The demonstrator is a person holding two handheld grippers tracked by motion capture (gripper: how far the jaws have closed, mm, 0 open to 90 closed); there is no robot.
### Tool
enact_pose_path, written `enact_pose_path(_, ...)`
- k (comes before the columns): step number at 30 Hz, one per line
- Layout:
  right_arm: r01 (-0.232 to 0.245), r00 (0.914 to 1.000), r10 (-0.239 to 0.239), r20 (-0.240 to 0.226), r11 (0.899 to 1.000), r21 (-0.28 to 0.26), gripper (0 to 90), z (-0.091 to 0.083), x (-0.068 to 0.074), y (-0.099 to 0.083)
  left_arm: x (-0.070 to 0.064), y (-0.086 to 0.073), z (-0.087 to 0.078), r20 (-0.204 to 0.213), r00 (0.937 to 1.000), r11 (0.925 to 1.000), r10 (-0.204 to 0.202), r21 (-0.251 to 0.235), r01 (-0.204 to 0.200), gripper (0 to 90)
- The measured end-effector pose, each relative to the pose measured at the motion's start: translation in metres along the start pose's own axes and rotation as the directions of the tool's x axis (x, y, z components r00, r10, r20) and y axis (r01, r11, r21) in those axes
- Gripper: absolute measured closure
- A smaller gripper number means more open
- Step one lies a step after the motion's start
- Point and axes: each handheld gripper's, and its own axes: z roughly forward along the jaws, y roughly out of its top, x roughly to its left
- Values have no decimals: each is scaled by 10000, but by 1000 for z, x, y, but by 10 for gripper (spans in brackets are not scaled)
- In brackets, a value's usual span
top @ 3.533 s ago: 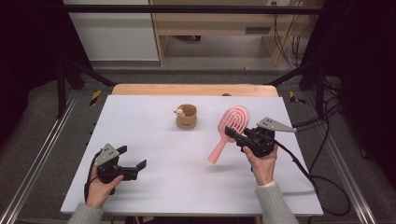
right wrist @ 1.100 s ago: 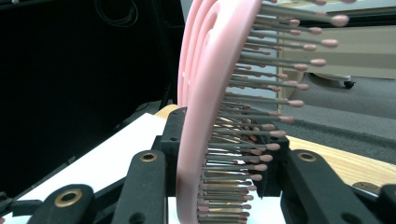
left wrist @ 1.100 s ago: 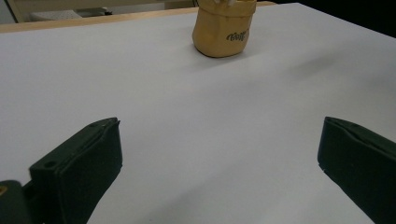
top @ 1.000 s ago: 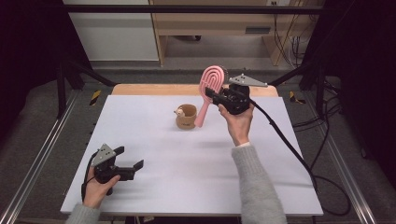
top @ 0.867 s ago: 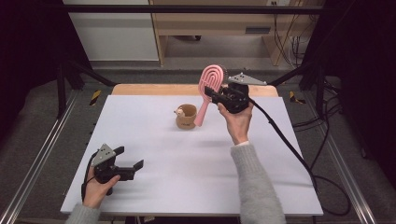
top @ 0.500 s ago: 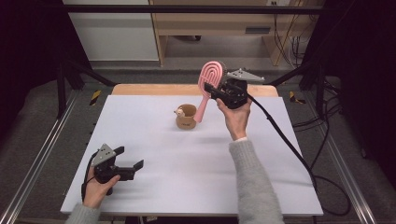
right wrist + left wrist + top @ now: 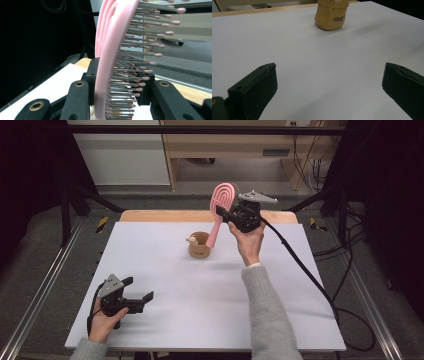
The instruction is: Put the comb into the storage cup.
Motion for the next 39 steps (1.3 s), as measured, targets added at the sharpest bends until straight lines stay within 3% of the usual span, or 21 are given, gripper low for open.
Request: enact_pose_path(39,-156,9988,151,460,9998,103,632,49,3,1,0,0,1,64,10000,10000,-7,15,7,0)
